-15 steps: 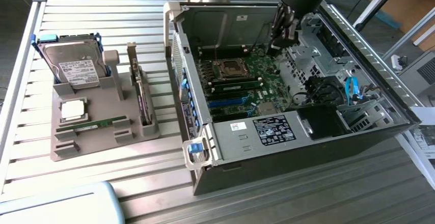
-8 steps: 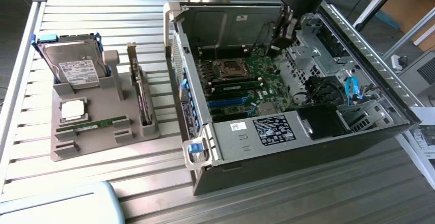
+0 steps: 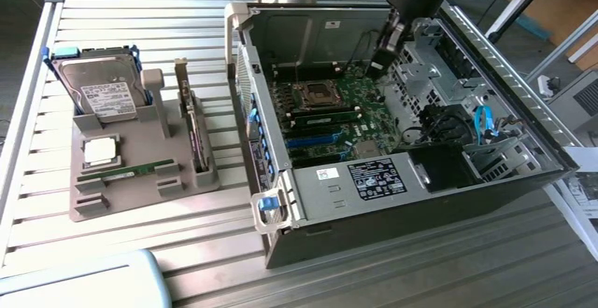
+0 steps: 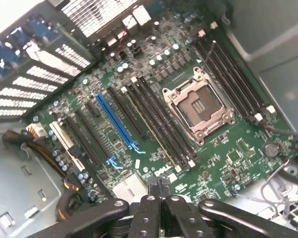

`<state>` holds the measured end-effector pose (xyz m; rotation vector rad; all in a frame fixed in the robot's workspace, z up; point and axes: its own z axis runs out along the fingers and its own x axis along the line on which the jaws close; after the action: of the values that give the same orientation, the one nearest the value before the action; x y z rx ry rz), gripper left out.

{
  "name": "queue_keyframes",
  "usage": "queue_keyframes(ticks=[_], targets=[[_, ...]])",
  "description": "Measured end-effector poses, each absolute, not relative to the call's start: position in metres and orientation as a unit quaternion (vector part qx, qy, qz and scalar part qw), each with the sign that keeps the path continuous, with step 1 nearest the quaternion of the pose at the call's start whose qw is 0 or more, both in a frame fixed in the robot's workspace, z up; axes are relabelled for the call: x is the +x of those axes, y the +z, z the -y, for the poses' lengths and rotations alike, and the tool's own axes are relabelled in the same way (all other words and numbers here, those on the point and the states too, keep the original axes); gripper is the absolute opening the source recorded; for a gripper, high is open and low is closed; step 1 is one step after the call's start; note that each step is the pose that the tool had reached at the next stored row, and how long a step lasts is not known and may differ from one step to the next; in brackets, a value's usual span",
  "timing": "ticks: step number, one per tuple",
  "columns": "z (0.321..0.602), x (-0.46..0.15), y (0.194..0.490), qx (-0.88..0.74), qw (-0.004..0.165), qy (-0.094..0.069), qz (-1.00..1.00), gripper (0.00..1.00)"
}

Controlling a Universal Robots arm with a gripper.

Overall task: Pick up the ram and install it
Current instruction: 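Press down the ram until it locks into place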

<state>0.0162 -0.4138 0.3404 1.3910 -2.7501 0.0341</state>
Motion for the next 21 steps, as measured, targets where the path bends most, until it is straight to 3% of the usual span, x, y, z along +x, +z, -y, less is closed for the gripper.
queue_keyframes(ticks=[21], targets=[[0.4138,0.0162,0.3380,0.267,0.032,0.005,0.963,0.10]])
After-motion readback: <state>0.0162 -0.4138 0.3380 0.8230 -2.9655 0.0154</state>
